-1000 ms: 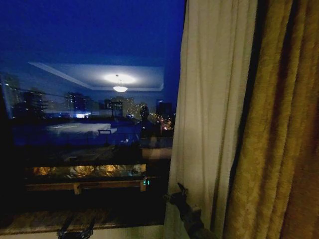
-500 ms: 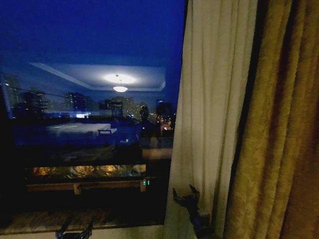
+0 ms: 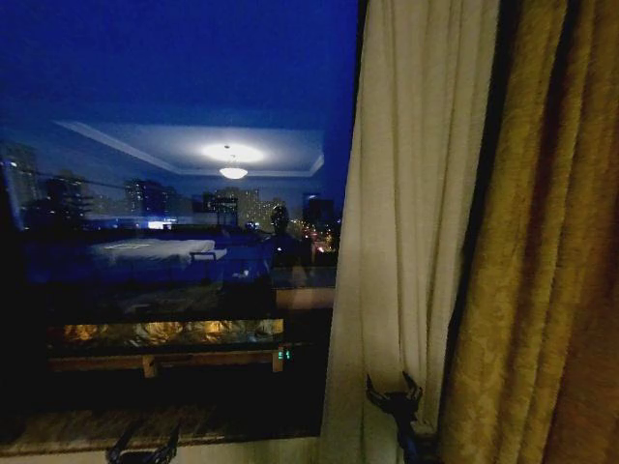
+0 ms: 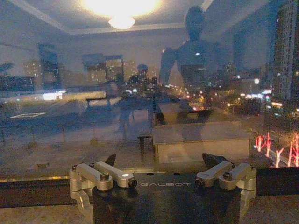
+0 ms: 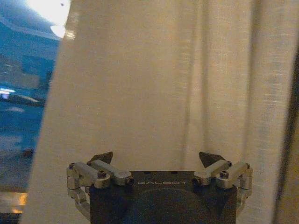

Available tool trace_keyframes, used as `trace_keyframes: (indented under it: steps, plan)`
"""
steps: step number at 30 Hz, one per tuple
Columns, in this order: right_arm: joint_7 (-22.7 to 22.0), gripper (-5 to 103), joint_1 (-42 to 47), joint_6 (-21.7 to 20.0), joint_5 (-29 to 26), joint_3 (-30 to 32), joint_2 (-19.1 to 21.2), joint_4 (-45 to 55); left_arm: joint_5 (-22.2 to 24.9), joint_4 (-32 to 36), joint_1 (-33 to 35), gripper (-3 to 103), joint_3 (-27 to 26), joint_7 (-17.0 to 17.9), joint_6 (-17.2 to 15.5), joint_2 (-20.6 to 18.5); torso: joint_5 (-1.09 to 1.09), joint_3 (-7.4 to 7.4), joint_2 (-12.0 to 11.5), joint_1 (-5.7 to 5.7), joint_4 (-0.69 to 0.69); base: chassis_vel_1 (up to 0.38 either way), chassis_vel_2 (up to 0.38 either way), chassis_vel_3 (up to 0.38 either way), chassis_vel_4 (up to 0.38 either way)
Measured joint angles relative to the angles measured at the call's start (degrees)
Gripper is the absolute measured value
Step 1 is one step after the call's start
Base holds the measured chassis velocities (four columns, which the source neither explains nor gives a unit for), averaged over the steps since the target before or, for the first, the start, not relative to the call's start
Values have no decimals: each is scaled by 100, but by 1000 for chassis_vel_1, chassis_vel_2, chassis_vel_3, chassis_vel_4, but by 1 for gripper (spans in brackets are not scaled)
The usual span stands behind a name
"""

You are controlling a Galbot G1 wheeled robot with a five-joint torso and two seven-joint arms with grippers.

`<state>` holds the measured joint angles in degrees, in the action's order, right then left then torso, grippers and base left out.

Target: Open the curtains by pulling them apart, changing their state from closed to fully open.

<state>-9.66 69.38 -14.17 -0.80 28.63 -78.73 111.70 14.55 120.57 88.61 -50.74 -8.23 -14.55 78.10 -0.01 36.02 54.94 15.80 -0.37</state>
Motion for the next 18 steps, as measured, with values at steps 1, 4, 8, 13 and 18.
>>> trace_keyframes:
  steps: [1, 4, 8, 13, 18]
  plan:
    - [-45, 100, 25, 0, 8, 79, 0, -22, 0, 0, 4, 100, -11, 2, 0, 2, -1, 0, 0, 0, 0, 0, 0, 0, 0]
    - [-57, 100, 82, 41, 5, 186, 1, -96, 0, 0, 6, 100, -34, 3, 0, 0, -1, 0, 0, 0, -2, 0, 0, 0, 0]
    - [-55, 100, 55, 124, 0, 197, 0, -176, -1, 0, 1, 100, -29, 6, 1, 2, 0, 0, 0, 0, -1, 0, 0, 0, 0]
    - [-79, 100, -63, 113, 104, 201, 0, -250, -1, 23, 1, 100, -20, 9, 0, 1, 0, 0, 0, 0, 1, 0, 0, 0, 0]
    - [-180, 100, -85, 101, 230, 402, 1, -385, 26, 29, 10, 100, -39, 10, -2, -36, 0, 0, 0, 0, -1, 0, 0, 0, 0]
